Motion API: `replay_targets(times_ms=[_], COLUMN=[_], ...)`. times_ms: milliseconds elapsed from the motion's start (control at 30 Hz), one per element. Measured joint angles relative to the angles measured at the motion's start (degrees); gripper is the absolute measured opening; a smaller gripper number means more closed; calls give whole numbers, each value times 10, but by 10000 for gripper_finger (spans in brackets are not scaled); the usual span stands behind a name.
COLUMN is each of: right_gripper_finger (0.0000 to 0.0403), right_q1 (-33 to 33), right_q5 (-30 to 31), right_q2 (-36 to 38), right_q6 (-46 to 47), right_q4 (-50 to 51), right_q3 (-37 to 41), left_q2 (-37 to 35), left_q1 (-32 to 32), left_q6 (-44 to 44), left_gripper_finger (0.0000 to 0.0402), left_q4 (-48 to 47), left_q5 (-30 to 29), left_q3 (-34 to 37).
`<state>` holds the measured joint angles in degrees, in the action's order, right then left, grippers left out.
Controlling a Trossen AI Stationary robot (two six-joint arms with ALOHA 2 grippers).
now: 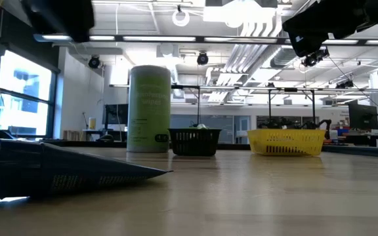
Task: Pick & Place Travel size toiletries
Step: Put the blue shave butter into the yellow bin
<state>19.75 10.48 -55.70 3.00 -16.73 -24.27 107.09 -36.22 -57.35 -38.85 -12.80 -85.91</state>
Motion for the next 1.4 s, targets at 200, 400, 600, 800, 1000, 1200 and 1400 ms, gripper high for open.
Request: replay_targets(times_ms=[200, 400, 600, 800, 1000, 1200, 1400], right_gripper_finger=[5, 5, 5, 5, 5, 5, 5], right_q1=[0, 0, 0, 0, 0, 0, 0], right_q5=[0, 0, 0, 0, 0, 0, 0], right_q2=[0, 0, 0, 0, 0, 0, 0], right_q6=[2, 2, 2, 3, 3, 3, 3], right_q4=[2, 2, 3, 2, 3, 3, 3], right_q3=[0, 0, 0, 0, 0, 0, 0], left_q2=[0, 0, 0, 0, 0, 0, 0], left_q1=[-19, -17, -17, -16, -16, -16, -16], left_q6=[-28, -62, -59, -65, -89, -90, -86], left_gripper_finger=[1, 1, 1, 45, 144, 232, 276], left_q4=[-52, -54, -43, -42, -44, -40, -6], left_q5=[4, 36, 65, 65, 65, 43, 23], left_q3=[1, 1, 1, 1, 1, 1, 2])
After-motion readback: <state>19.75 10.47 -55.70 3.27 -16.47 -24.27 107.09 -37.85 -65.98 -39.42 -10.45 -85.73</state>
